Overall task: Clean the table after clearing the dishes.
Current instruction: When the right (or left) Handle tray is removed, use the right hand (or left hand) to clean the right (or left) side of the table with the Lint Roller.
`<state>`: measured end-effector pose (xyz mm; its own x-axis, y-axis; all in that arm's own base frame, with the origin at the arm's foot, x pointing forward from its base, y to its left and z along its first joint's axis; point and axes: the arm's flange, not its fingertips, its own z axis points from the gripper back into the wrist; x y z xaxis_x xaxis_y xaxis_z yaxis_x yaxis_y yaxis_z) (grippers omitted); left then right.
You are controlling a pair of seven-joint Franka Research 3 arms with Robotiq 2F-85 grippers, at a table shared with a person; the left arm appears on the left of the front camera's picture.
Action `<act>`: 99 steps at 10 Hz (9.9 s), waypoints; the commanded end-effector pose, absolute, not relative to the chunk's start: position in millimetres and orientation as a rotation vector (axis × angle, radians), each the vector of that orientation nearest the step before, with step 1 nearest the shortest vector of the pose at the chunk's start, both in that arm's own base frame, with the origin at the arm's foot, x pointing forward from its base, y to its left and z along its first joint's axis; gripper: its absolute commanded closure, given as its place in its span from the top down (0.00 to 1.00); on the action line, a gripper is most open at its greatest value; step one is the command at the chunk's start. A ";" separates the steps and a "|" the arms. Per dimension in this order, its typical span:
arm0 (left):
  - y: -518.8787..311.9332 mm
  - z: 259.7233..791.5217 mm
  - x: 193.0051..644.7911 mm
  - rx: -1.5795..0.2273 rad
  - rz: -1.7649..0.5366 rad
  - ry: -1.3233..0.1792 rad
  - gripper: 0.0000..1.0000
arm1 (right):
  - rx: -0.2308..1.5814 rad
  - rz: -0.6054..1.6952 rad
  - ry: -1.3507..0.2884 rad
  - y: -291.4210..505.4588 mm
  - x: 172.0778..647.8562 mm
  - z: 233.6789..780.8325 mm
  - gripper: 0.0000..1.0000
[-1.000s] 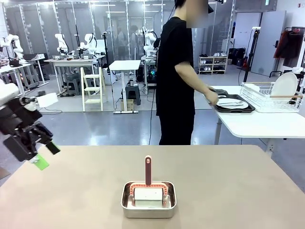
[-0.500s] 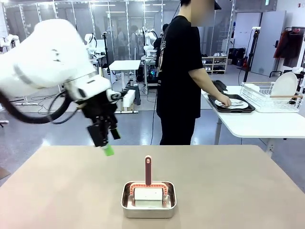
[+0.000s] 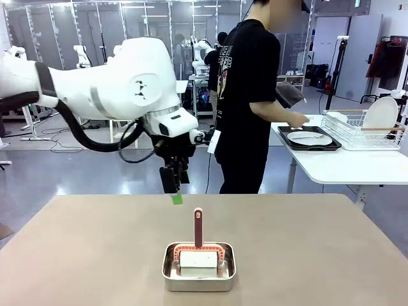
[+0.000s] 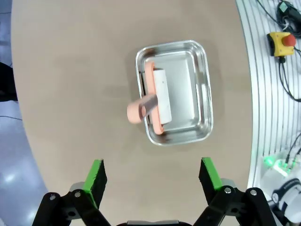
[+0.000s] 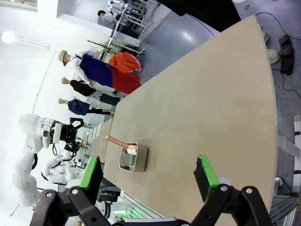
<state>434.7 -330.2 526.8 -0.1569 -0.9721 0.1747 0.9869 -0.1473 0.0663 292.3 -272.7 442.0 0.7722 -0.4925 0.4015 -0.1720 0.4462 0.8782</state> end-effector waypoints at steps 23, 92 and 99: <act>-391.5 399.8 451.2 -0.046 -1.587 0.029 1.00 | 1.110 -0.219 -0.697 -271.9 290.8 444.9 1.00; 74.6 376.0 532.7 -0.158 0.096 -0.115 0.21 | 1.110 -0.219 -0.697 -271.9 290.8 444.9 1.00; 124.0 400.1 530.2 0.098 0.194 -0.125 0.21 | 1.110 -0.219 -0.697 -271.9 290.8 444.9 1.00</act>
